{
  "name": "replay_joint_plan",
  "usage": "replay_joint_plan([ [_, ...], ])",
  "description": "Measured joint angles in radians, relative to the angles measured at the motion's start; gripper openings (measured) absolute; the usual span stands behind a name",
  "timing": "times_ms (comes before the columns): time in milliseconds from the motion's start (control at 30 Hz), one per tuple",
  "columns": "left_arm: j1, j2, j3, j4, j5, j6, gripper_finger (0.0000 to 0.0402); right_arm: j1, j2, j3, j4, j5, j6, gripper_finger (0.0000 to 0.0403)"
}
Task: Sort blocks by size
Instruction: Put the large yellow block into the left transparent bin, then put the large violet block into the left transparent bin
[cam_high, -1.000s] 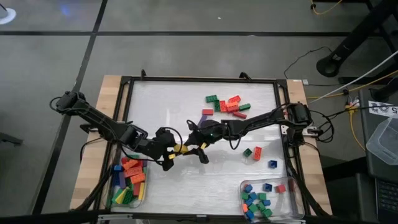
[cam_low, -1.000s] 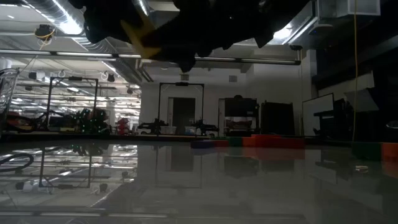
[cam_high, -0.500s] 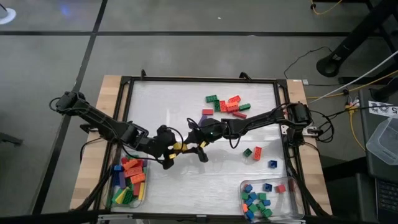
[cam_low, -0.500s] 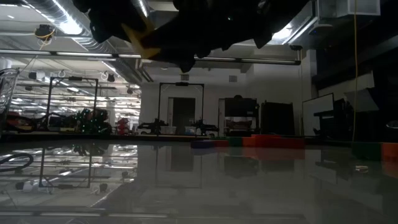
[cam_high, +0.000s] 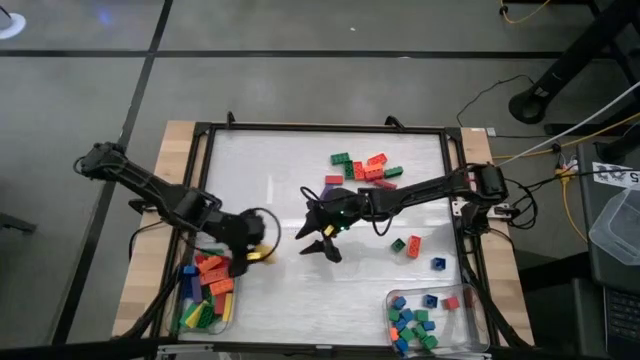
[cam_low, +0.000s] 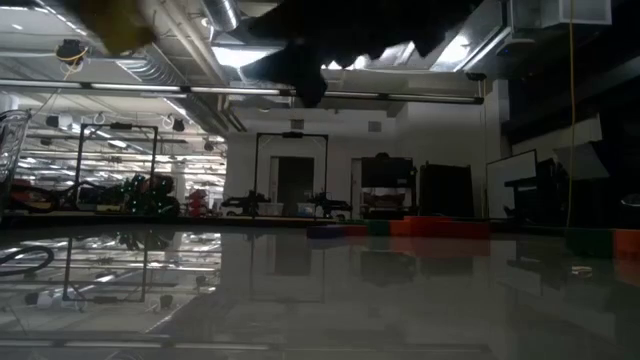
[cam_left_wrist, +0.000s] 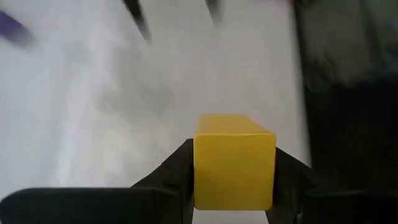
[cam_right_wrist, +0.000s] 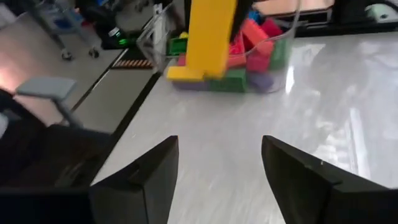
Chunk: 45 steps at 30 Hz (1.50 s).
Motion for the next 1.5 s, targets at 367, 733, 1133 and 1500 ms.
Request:
replay_joint_plan([
  [367,-0.214,-0.081,0.000,-0.335,0.249,-0.590,0.0163,0.000,-0.054,0.130,-0.494,0.008,-0.051,0.0205],
  [733,-0.268,-0.036,0.000,-0.397,0.103,-0.502,0.0246,-0.003,-0.051,0.171,-0.803,0.358,-0.143,0.0200],
  [1133,-0.206,-0.035,0.001,-0.277,-0.378,-0.374,0.0248,-0.094,-0.002,0.171,-0.804,0.495,-0.531,0.0200],
  [1500,-0.085,-0.035,0.001,-0.175,-0.564,-0.327,0.0249,-0.218,0.065,0.171,-0.761,0.380,-0.685,0.0200],
])
